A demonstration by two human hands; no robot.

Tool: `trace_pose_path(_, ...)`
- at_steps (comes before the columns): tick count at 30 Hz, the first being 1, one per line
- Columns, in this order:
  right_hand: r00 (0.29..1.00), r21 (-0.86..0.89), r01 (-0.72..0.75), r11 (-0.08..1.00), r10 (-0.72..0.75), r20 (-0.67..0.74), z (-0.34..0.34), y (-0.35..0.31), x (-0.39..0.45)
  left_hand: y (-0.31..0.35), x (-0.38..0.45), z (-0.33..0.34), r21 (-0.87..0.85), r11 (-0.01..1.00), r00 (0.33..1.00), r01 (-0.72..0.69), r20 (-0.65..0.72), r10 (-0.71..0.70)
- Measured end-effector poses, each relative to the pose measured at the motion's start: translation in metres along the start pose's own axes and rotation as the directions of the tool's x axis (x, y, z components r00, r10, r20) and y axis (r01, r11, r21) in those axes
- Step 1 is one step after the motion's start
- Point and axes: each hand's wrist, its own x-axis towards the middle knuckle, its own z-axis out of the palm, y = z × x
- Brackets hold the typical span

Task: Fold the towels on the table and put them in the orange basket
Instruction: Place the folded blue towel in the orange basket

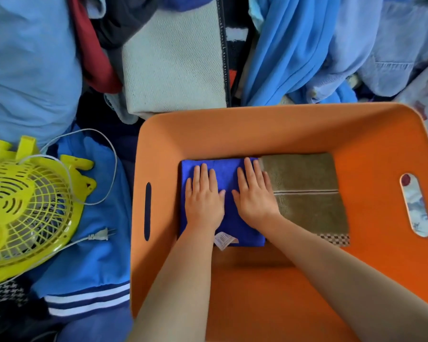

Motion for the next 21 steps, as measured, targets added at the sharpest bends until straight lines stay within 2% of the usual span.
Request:
trace_pose_path(4, 1.000, -0.118, -0.010, 0.993, 0.009, -0.016, 0.015, 0.004, 0.003, -0.009, 0.001, 0.020, -0.001, 1.000, 1.000, -0.004, -0.013, 0.004)
trace_pose_path(11, 1.000, -0.106, -0.018, 0.994, 0.020, 0.015, 0.023, 0.003, 0.011, -0.017, 0.008, 0.034, -0.016, 1.000, 0.999, -0.006, -0.033, 0.005)
trace_pose_path(17, 0.991, -0.060, -0.013, 0.998, 0.021, 0.136, -0.001, 0.001, 0.007, -0.010, 0.006, 0.012, 0.048, 0.999, 0.996, 0.026, 0.088, -0.030)
trace_pose_path(21, 0.985, 0.056, -0.071, 0.996, 0.062, 0.160, -0.032, 0.003, -0.007, 0.004, 0.001, -0.028, 0.030, 0.996, 0.992, 0.087, 0.085, -0.089)
